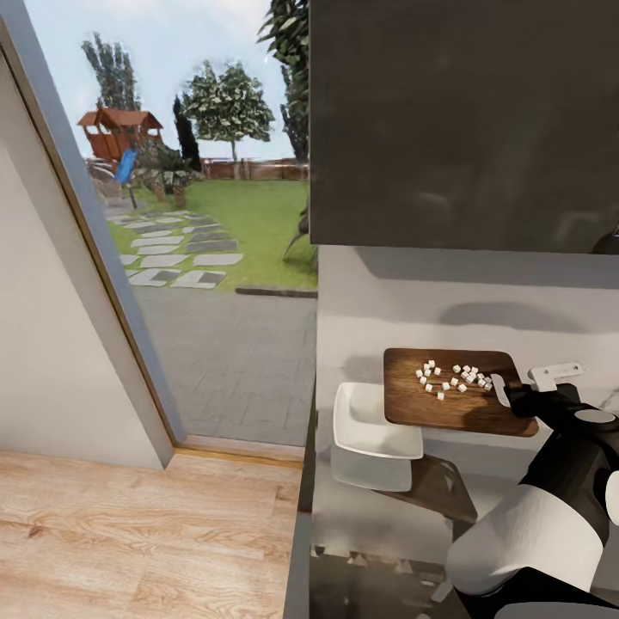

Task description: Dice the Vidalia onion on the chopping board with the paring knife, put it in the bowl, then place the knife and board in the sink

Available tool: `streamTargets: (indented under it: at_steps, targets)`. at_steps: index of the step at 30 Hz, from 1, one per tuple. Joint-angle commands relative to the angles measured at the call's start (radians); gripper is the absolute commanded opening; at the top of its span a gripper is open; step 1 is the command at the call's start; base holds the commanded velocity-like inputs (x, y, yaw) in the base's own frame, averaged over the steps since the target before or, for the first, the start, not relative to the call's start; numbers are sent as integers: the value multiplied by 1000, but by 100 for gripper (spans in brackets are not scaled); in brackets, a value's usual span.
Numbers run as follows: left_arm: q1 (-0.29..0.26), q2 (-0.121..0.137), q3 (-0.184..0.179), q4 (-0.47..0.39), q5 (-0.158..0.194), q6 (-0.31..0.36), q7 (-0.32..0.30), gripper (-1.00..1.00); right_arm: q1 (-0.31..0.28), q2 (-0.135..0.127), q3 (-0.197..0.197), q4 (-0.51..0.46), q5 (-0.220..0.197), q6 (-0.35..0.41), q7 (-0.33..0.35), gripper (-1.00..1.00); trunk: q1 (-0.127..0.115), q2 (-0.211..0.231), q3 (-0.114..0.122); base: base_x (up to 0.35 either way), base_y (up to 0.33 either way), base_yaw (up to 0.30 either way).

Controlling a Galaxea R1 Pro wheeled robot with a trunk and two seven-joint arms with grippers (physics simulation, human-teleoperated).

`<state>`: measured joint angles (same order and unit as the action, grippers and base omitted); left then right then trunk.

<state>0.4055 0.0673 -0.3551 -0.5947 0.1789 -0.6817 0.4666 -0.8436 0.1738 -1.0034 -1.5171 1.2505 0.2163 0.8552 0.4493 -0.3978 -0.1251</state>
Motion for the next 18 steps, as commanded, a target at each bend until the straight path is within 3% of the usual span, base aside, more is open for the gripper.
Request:
streamTargets:
  at_steps: [1, 9, 12, 18]
  targets:
    - [0, 2, -8, -2, 10, -2, 5, 100, -2, 1, -1, -2, 3, 4, 4, -100, 1, -2, -2, 0, 0, 0]
    - [0, 2, -8, -2, 10, -2, 6, 100, -2, 1, 3, -3, 5, 4, -29, -100, 1, -2, -2, 0, 0, 0]
    - [0, 2, -8, -2, 10, -2, 6, 100, -2, 1, 49, -3, 45, 4, -52, -100, 1, -2, -2, 0, 0, 0]
    - [-1, 2, -8, -2, 10, -2, 6, 100, -2, 1, 63, -3, 64, 5, -59, -100, 1, -2, -2, 0, 0, 0]
